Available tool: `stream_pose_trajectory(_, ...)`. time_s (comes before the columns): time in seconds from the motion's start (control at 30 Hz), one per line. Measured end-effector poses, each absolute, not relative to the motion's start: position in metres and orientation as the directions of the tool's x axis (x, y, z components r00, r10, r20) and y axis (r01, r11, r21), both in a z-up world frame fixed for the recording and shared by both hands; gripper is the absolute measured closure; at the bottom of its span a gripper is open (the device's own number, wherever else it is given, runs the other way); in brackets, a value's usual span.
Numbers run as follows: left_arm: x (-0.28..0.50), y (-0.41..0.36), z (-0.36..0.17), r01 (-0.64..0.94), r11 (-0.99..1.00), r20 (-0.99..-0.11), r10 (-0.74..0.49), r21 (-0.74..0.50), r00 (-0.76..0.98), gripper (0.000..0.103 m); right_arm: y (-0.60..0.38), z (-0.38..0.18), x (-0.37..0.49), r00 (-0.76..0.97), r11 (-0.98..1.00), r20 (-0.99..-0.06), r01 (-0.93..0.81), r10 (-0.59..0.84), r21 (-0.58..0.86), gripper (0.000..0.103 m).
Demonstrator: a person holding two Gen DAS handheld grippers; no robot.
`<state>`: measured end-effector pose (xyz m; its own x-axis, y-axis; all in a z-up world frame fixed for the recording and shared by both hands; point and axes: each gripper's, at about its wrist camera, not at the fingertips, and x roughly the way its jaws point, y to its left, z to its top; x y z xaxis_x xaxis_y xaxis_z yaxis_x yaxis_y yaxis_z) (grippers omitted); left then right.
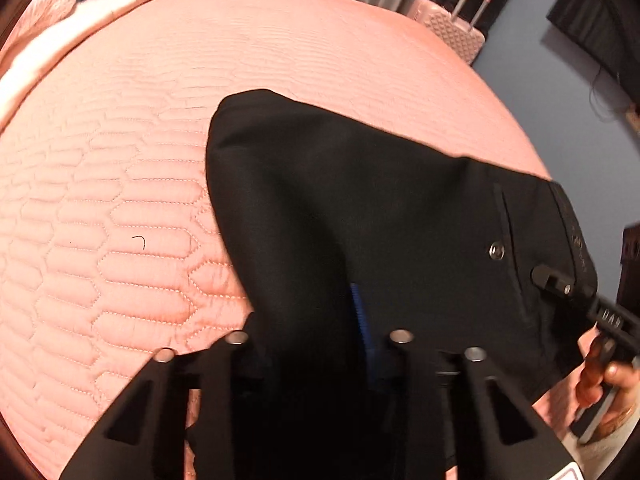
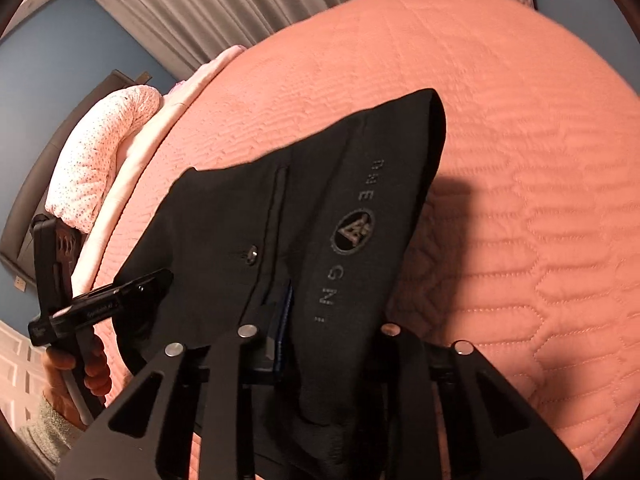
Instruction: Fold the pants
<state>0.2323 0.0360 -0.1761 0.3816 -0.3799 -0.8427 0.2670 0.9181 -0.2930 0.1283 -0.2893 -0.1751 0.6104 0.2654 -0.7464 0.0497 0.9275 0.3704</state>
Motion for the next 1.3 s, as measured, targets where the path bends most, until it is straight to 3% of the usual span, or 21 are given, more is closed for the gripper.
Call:
stream_pose_trajectory(0.2,0.234,0.029,-0.152,0.280,0.918,-0.817,-0.381,-0.280,0.433,0.083,-0.272,-0.145,0.134,0.656,0.950,-0.715,-0.011,0.242,0.312,0.082)
stream_pose_trajectory(0.27,0.241,0.028,-0.137,0.284,0.916,-0.797,-0.391,-0.285,0.461,0.090,-0.269,-0.134,0.141,0.672,0.954,-0.701,-0.029,0.240,0.298,0.082)
stream_pose_trajectory(0.5,0.291,0.015,-0.100,0.303,0.923,-0.749,-0.371,-0.236,0.548,0.090,-0.266,-0.104,0.197,0.733,0.957,-0.635,-0.077,0.243,0.278,0.083)
stream_pose_trajectory(0.77,0.374,0.003,-0.140,0.275,0.947,-0.771,-0.300,-0.168,0.562,0.089,-0.282,-0.157,0.290,0.691,0.966,-0.696,-0.011,0.193,0.257,0.083)
stream_pose_trajectory(0.97,0.362,0.008,-0.178,0.300,0.948,-0.748,-0.275,-0.106,0.604,0.081,-0.298,-0.188,0.300,0.651,0.961,-0.726,-0.023,0.223,0.275,0.079)
stream_pose_trajectory(1.03,0.354,0.017,-0.181,0.280,0.952,-0.747,-0.277,-0.126,0.605,0.067,-0.301,-0.186,0.297,0.633,0.956,-0.737,-0.016,0.237,0.294,0.064)
stream_pose_trajectory(1.1,0.347,0.030,-0.185,0.261,0.956,-0.751,-0.272,-0.137,0.602,0.031,-0.307,-0.180,0.283,0.634,0.959,-0.742,0.000,0.218,0.282,0.050)
stream_pose_trajectory(1.2,0.316,0.050,-0.182,0.264,0.959,-0.767,-0.249,-0.107,0.592,0.027,-0.315,-0.165,0.242,0.645,0.976,-0.751,0.034,0.142,0.215,0.047)
stream_pose_trajectory(1.23,0.303,0.058,-0.177,0.261,0.962,-0.774,-0.224,-0.078,0.592,0.027,-0.316,-0.155,0.219,0.659,0.983,-0.746,0.055,0.097,0.176,0.042)
stream_pose_trajectory(1.3,0.279,0.066,-0.165,0.246,0.969,-0.771,-0.141,0.021,0.621,0.028,-0.316,-0.138,0.186,0.676,0.988,-0.737,0.097,0.022,0.119,0.041)
